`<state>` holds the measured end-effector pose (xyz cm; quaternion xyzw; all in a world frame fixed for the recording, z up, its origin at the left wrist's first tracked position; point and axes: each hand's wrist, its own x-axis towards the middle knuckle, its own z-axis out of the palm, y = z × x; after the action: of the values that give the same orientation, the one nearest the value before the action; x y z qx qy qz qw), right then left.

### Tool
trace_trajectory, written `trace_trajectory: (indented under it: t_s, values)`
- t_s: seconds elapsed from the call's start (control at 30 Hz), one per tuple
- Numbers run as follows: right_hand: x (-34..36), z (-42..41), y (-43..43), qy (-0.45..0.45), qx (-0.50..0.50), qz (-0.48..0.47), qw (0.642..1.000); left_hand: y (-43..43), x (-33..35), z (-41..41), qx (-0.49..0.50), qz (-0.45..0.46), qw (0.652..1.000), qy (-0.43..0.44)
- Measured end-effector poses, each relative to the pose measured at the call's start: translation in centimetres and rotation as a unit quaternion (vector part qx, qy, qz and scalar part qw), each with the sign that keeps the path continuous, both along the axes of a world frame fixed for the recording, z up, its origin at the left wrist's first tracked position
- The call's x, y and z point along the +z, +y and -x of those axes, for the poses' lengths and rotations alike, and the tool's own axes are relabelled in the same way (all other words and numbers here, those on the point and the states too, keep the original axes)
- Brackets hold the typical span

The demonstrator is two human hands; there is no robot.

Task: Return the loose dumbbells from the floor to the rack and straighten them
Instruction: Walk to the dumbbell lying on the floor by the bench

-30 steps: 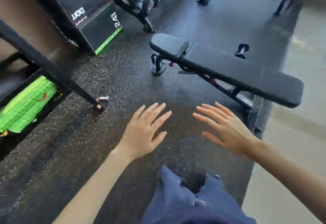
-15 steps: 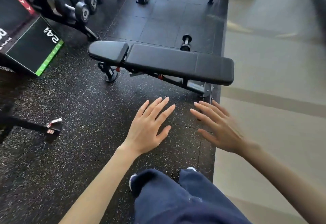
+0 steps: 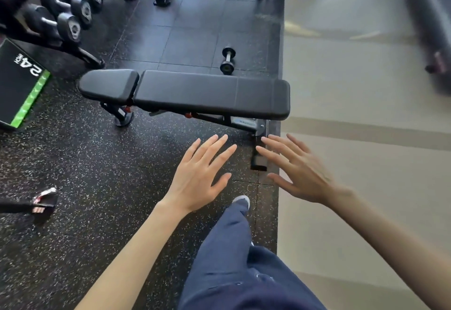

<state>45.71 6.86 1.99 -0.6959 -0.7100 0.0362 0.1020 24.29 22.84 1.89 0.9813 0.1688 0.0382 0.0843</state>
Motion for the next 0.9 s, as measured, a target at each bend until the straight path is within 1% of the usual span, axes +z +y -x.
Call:
trace_trajectory:
  t_s: [0.23,0.37,0.5,0.7,0.9]
  values:
    - [0.6,-8.2,3.7,-0.03,-0.011,0.025,0.999,4.7,-0.5,-7.0,-0.004,-0.019,1.0,0.022]
    - [1.6,-12.9,6.1,-0.04,-0.017,0.014,0.999,7.2,0.2,-11.4,0.014,-0.021,0.999,0.021]
    - [2.3,-16.8,8.0,-0.039,-0.024,-0.02,0.999,8.8,1.2,-16.0,0.007,-0.036,0.999,0.012]
    - [0.7,-23.2,7.9,-0.022,-0.006,-0.02,1.0,7.8,0.7,-21.9,0.012,-0.034,0.999,-0.012]
    - [-1.3,-32.4,5.4,-0.027,0.044,0.039,0.998,3.0,-1.8,-29.6,0.042,-0.022,0.999,-0.009]
